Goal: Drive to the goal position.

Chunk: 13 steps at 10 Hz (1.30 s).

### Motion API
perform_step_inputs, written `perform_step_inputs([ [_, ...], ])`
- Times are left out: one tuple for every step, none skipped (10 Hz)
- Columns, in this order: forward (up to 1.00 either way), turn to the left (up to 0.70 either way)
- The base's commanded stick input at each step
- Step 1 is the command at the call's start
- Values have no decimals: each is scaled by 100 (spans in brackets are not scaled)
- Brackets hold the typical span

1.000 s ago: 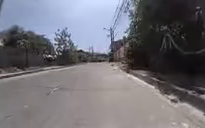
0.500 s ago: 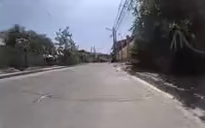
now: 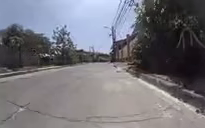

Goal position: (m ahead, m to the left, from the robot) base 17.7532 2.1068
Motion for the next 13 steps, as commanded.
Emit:
perform_step_inputs([
  [100,4],
  [100,4],
  [100,4],
  [100,4],
  [100,4],
  [100,-27],
  [100,-6],
  [100,4],
  [100,4],
  [100,4],
  [100,4],
  [100,4],
  [100,4],
])
